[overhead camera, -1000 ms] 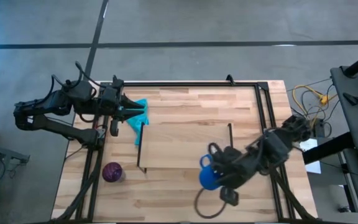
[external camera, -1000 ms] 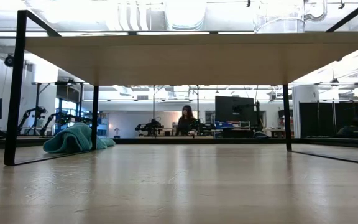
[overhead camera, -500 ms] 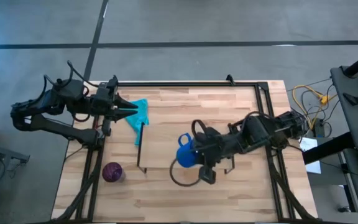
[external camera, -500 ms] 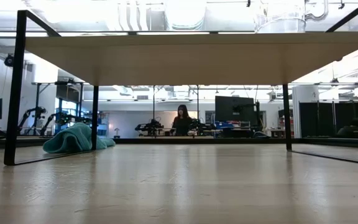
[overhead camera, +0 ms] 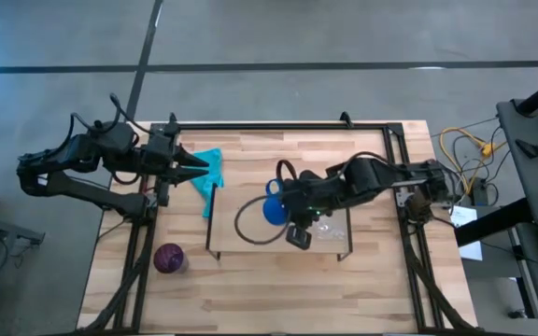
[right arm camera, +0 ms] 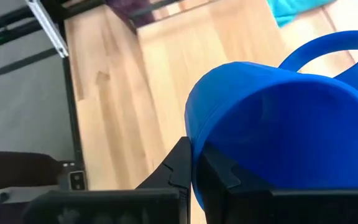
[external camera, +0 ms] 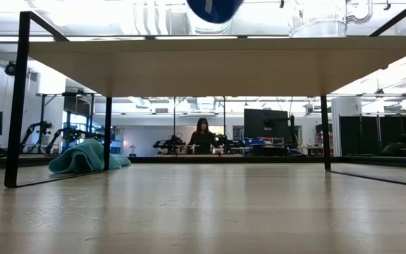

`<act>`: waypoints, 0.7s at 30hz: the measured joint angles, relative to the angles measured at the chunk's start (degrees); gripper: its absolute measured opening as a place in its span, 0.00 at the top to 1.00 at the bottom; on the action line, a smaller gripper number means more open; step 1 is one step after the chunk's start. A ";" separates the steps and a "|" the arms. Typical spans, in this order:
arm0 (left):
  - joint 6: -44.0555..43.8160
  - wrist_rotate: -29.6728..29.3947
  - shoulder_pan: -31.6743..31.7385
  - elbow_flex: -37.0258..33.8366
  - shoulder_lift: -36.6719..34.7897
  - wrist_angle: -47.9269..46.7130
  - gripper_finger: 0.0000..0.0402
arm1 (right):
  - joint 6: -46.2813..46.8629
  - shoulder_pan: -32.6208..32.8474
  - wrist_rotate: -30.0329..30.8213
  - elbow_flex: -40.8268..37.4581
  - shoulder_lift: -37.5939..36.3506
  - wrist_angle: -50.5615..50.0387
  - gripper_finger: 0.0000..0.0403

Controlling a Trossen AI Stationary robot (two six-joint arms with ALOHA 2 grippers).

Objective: Stack small to large cups/mugs on shelf
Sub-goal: Put the blue mug on the shelf

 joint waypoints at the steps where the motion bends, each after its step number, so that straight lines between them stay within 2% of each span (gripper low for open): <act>1: 0.00 0.00 0.00 0.00 0.00 0.03 0.84 | -0.24 -0.35 -0.44 -0.52 0.00 0.19 0.98; 13: 0.02 0.00 0.00 0.11 -0.26 0.14 0.84 | -3.47 -2.61 -1.53 -2.87 0.00 0.69 0.98; 21: 0.02 -0.01 0.00 0.13 -0.04 0.15 0.84 | -3.55 -2.74 -4.76 -4.44 -0.01 0.58 0.98</act>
